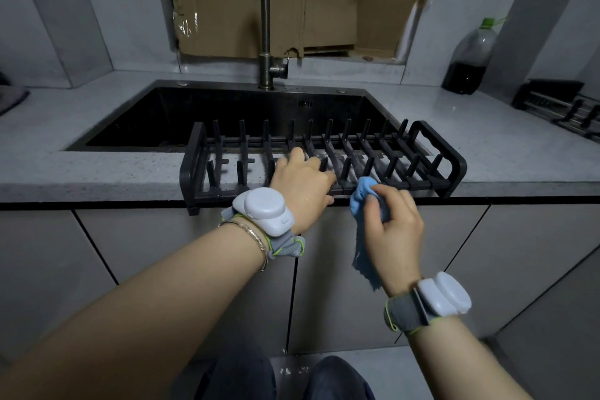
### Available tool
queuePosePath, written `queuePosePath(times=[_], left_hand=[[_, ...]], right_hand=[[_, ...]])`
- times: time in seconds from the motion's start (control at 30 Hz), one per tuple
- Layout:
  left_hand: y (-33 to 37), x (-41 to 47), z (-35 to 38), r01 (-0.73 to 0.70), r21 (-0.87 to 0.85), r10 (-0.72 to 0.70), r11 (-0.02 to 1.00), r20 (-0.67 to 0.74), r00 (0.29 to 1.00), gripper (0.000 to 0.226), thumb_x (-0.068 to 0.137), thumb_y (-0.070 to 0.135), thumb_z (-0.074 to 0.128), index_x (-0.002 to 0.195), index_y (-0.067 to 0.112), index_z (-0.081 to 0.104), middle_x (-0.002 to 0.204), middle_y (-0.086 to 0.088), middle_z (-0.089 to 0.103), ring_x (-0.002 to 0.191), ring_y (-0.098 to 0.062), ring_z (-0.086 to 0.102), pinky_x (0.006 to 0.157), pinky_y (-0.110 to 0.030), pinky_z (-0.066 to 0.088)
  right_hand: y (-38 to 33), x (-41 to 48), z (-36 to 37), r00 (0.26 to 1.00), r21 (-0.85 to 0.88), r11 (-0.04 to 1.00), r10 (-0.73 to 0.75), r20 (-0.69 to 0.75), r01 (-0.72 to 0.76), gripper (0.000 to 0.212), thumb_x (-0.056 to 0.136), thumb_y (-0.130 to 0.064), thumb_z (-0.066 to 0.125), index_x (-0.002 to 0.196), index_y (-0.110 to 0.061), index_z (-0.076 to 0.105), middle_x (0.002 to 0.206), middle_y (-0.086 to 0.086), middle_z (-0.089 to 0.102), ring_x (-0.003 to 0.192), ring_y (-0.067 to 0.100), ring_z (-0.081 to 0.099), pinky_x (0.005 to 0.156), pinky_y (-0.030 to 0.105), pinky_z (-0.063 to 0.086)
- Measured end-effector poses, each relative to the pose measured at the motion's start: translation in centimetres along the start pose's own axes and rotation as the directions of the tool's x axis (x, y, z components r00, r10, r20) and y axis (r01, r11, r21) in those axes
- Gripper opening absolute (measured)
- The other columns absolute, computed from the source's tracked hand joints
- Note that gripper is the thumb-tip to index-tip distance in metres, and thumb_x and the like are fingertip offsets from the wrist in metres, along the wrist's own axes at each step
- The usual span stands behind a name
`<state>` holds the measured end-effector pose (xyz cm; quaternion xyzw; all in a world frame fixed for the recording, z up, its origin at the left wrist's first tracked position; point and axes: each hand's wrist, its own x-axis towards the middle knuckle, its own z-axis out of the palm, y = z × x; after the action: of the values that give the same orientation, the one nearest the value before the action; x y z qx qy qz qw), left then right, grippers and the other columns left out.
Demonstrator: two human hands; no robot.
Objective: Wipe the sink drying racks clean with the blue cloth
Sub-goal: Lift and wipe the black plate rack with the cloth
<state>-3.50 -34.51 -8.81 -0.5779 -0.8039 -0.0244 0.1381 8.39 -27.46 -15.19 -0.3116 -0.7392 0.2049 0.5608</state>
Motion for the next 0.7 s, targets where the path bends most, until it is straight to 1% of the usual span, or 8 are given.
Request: queuePosePath(times=[0.1, 0.2, 0.27, 0.33, 0.43, 0.5, 0.6, 0.7], left_hand=[[-0.2, -0.6, 0.3, -0.035, -0.044, 0.031, 0.998, -0.093, 0.995, 0.054, 0.092, 0.028, 0.056, 0.139, 0.019, 0.034, 0.135, -0.012, 0.036, 0.128, -0.035, 0.028, 0.105, -0.044, 0.025], [-1.1, -1.3, -0.5, -0.048, -0.169, 0.01, 0.984, -0.219, 0.976, 0.065, 0.083, 0.02, 0.066, 0.139, 0.008, 0.036, 0.14, -0.02, 0.033, 0.134, -0.041, 0.024, 0.108, -0.048, 0.027], [-2.4, -1.5, -0.7, -0.049, -0.167, -0.014, 0.985, -0.355, 0.935, 0.064, 0.075, 0.027, 0.069, 0.129, 0.001, 0.047, 0.128, -0.026, 0.046, 0.124, -0.049, 0.039, 0.103, -0.055, 0.037], [-4.0, -2.0, -0.8, 0.007, -0.178, -0.081, 0.984, -0.413, 0.907, 0.069, 0.071, 0.045, 0.056, 0.123, -0.001, 0.051, 0.119, -0.027, 0.053, 0.115, -0.049, 0.048, 0.098, -0.057, 0.041], [-6.0, -3.2, -1.1, 0.148, -0.21, -0.2, 0.966, -0.252, 0.947, 0.09, 0.069, 0.067, 0.048, 0.136, 0.007, 0.042, 0.132, -0.018, 0.046, 0.126, -0.038, 0.041, 0.106, -0.053, 0.027], [-6.7, -3.9, -0.9, 0.202, -0.131, -0.22, 0.971, -0.144, 0.965, 0.094, 0.068, 0.075, 0.047, 0.139, 0.015, 0.036, 0.131, -0.01, 0.048, 0.124, -0.031, 0.044, 0.108, -0.047, 0.022], [-6.2, -4.1, -0.3, 0.183, 0.028, -0.18, 0.983, -0.092, 0.979, 0.077, 0.077, 0.07, 0.049, 0.134, 0.021, 0.038, 0.124, -0.004, 0.052, 0.119, -0.026, 0.047, 0.109, -0.047, 0.018], [-5.8, -3.9, -0.1, 0.217, 0.043, -0.212, 0.975, -0.098, 0.972, 0.066, 0.081, 0.066, 0.048, 0.13, 0.021, 0.042, 0.124, -0.002, 0.051, 0.119, -0.025, 0.045, 0.11, -0.051, 0.014]], right_hand=[[-0.4, 0.0, 0.1, 0.992, -0.004, 0.994, 0.108, 0.07, -0.107, 0.007, 0.085, -0.01, 0.063, 0.085, -0.003, 0.065, 0.087, 0.0, 0.047, 0.067, 0.0, 0.043, 0.065, 0.001, 0.031], [-1.0, -0.2, 0.3, 0.994, 0.0, 0.997, 0.074, 0.076, -0.074, 0.012, 0.082, -0.007, 0.065, 0.074, -0.006, 0.057, 0.085, 0.0, 0.046, 0.066, 0.002, 0.04, 0.064, 0.001, 0.032], [-1.3, -0.2, 0.7, 0.992, 0.016, 0.996, 0.086, 0.092, -0.087, 0.018, 0.083, -0.006, 0.063, 0.072, -0.013, 0.051, 0.078, 0.001, 0.05, 0.063, 0.008, 0.037, 0.059, 0.01, 0.031], [-1.7, -0.4, 1.3, 0.986, 0.049, 0.991, 0.12, 0.115, -0.126, 0.014, 0.083, -0.006, 0.061, 0.076, -0.015, 0.054, 0.078, 0.001, 0.057, 0.062, 0.009, 0.044, 0.057, 0.013, 0.03], [-2.5, -0.7, 2.4, 0.992, 0.079, 0.992, 0.095, 0.088, -0.102, 0.009, 0.083, -0.003, 0.061, 0.085, -0.01, 0.067, 0.085, 0.004, 0.062, 0.071, 0.01, 0.05, 0.062, 0.013, 0.033], [-2.9, -1.0, 3.4, 0.994, 0.092, 0.993, 0.069, 0.08, -0.077, 0.011, 0.082, -0.003, 0.062, 0.088, -0.008, 0.07, 0.086, 0.007, 0.063, 0.073, 0.014, 0.054, 0.066, 0.018, 0.038], [-3.0, -1.4, 4.4, 0.995, 0.073, 0.997, -0.013, 0.098, 0.005, 0.014, 0.081, -0.011, 0.06, 0.088, -0.009, 0.072, 0.083, 0.007, 0.063, 0.071, 0.025, 0.061, 0.065, 0.032, 0.049], [-2.3, -1.5, 4.2, 0.997, 0.04, 0.998, -0.06, 0.054, 0.058, 0.016, 0.079, -0.013, 0.059, 0.088, -0.01, 0.072, 0.078, 0.008, 0.061, 0.066, 0.026, 0.06, 0.06, 0.033, 0.048]])
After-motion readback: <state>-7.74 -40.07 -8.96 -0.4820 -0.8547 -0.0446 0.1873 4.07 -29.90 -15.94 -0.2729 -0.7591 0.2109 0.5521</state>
